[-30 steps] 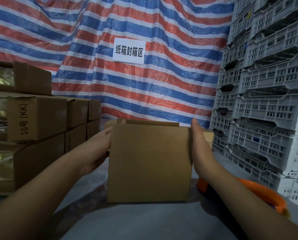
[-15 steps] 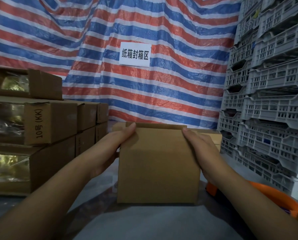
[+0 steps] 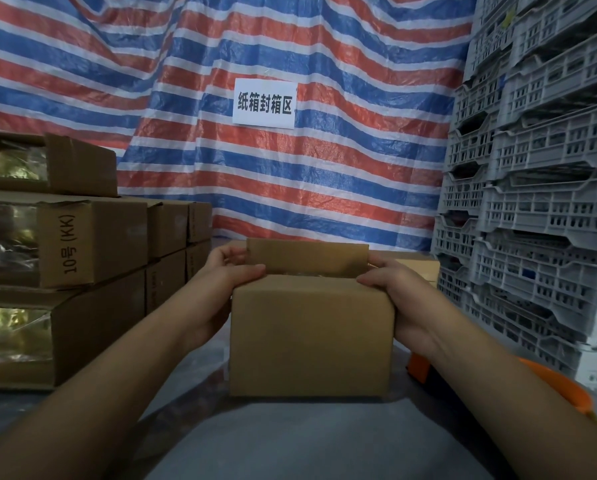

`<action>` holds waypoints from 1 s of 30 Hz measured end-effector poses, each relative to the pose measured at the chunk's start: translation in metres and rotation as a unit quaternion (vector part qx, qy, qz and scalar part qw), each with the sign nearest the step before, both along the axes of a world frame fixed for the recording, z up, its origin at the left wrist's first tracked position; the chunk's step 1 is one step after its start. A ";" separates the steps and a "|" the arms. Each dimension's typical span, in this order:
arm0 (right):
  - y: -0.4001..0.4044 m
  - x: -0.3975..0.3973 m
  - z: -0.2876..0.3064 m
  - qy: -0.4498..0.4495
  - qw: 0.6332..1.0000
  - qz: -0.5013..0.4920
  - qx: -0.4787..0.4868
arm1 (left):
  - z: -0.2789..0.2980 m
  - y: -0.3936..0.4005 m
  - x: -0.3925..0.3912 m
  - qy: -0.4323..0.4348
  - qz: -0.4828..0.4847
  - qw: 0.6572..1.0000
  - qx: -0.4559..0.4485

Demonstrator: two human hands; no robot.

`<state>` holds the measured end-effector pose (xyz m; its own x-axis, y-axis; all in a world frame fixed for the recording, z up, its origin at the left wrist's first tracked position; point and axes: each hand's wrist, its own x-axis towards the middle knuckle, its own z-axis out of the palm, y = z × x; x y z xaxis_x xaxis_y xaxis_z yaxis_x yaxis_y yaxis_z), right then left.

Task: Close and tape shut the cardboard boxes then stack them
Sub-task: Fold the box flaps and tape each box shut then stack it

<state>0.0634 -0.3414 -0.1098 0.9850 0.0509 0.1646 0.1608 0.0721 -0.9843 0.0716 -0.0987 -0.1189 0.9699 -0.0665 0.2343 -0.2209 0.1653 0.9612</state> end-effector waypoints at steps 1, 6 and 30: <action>0.000 -0.001 0.001 0.006 1.000 0.016 0.007 | 0.000 0.001 0.001 0.000 -0.011 1.000 -0.015; -0.002 -0.004 0.001 0.010 0.998 0.037 0.040 | -0.002 0.002 0.004 -0.035 -0.025 0.999 -0.028; 0.002 -0.009 0.001 -0.022 0.984 -0.111 -0.139 | 0.007 0.013 0.002 -0.097 0.053 0.968 0.224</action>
<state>0.0541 -0.3390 -0.1088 0.9695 -0.1150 0.2166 0.1844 -0.2406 -0.9530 0.0738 -0.0854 -0.1115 0.9174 -0.1063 0.3836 -0.3976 -0.2915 0.8700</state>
